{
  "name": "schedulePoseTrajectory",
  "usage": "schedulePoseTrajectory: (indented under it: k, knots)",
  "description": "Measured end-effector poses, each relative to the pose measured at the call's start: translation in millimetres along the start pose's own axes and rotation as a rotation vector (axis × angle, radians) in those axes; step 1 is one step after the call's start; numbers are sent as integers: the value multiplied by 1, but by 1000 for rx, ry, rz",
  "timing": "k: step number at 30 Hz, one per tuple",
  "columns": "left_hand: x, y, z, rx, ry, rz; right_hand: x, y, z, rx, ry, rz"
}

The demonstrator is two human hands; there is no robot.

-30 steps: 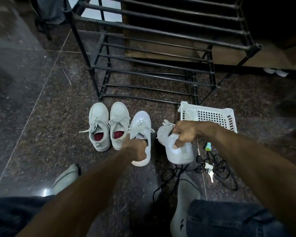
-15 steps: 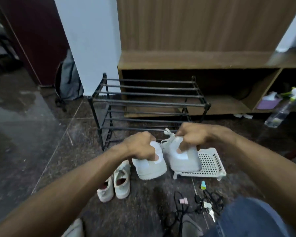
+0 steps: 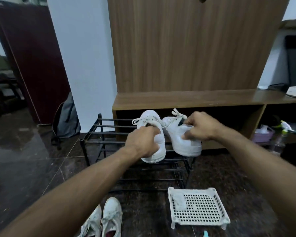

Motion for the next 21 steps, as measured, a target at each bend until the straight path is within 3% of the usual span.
schedulePoseTrajectory:
  k: [12,21]
  knots:
    - [12,88,119,66,13,114,96,61,81,135,138,-196]
    - [24,108,140,55,29,104,123,98,93,63,111,-196]
Point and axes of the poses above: each hand's wrist, its own z-axis towards the middle knuckle, its own y-axis out of the palm, x = y × z, the point moved 9 cm from there along z, towards the middle knuckle, and after that the axes turned 9 degrees about -y, right-handed, at the moved point
